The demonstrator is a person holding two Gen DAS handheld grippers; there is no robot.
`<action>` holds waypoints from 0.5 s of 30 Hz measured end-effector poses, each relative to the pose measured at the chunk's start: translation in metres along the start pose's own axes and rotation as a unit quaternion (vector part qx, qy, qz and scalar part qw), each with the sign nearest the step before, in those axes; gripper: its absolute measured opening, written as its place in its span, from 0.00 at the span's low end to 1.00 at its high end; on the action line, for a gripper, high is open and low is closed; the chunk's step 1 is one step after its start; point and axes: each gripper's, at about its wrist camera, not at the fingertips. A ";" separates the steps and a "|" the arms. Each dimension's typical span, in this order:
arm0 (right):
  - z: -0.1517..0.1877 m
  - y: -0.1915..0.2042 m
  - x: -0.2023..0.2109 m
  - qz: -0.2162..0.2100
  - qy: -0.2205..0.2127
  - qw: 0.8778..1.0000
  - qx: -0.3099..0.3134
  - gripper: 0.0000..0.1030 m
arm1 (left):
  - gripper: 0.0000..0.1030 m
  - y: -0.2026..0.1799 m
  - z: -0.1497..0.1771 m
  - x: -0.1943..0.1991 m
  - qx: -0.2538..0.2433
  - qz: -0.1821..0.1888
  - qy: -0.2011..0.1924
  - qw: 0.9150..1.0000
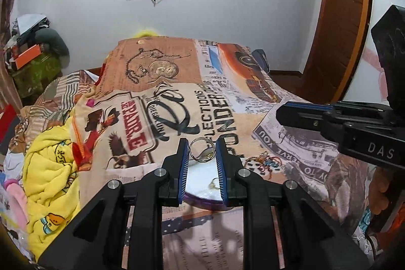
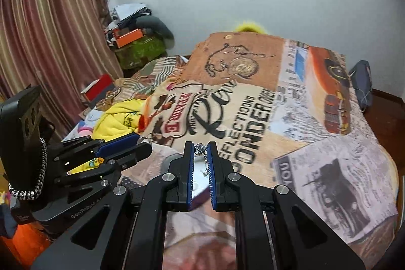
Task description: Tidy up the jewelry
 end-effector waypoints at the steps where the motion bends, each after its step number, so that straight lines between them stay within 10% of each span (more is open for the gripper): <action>1: 0.000 0.003 -0.005 -0.003 0.004 1.000 0.001 0.09 | 0.20 0.003 0.002 -0.001 0.001 0.000 0.003 1.000; 15: 0.004 0.014 -0.049 -0.019 0.052 0.998 -0.001 0.09 | 0.20 0.017 0.025 -0.048 0.018 0.027 0.062 0.998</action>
Point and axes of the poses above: each gripper's, at about its wrist camera, not at the fingertips, and x roughly against the way its jaws point, y to its left, z to its underside, and after that the axes turned 1 degree about x, right-handed
